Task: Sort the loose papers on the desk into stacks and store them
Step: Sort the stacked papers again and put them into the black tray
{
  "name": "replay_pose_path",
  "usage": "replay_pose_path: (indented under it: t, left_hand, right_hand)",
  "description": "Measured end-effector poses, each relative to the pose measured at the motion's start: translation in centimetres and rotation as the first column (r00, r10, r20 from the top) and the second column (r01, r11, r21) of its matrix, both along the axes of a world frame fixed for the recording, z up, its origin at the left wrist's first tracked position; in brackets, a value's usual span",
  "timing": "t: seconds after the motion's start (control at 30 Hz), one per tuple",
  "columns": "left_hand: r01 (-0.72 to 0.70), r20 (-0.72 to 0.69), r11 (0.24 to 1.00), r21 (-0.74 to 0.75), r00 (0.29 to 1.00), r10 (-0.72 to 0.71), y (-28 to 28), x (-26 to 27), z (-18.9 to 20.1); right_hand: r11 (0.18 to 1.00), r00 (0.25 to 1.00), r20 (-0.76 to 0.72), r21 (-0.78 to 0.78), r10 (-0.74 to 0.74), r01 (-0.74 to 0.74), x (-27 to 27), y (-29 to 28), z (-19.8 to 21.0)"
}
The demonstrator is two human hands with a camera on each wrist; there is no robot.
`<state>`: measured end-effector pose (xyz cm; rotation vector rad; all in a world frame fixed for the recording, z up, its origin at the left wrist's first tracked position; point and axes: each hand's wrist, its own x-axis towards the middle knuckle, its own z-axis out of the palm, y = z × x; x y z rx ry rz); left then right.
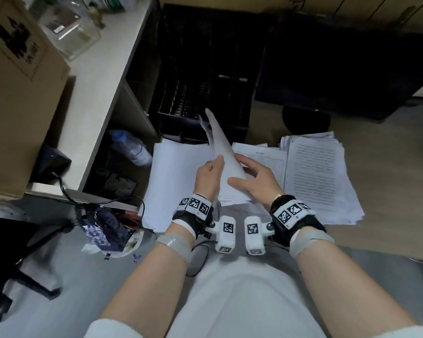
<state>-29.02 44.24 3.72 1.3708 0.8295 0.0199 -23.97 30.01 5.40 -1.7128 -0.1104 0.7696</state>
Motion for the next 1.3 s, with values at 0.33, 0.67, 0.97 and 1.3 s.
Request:
replay_pose_path:
  t: [0.33,0.67,0.97,1.3]
  left_hand:
    - [0.038,0.105,0.998,0.048,0.994,-0.042,-2.9,2.6,2.7]
    - [-0.022,0.205,0.999,0.023,0.979,0.017,-6.9,6.1,5.4]
    - [-0.039,0.214,0.997,0.069,0.977,0.024,-10.2,7.7,6.8]
    - [0.024,0.112,0.994,0.102,0.993,-0.036,-11.8,9.0,7.2]
  right_hand:
    - [0.997,0.991,0.116,0.031,-0.073,0.070,1.7,-3.7,2.6]
    - [0.983,0.975,0.164,0.125,-0.152,0.132,5.0,-7.5,5.0]
    - [0.939,0.945,0.134,0.216,-0.300,0.268,7.4,-10.5,4.9]
    - [0.922,0.921,0.075,0.091,-0.383,0.376,10.6,-12.6,4.8]
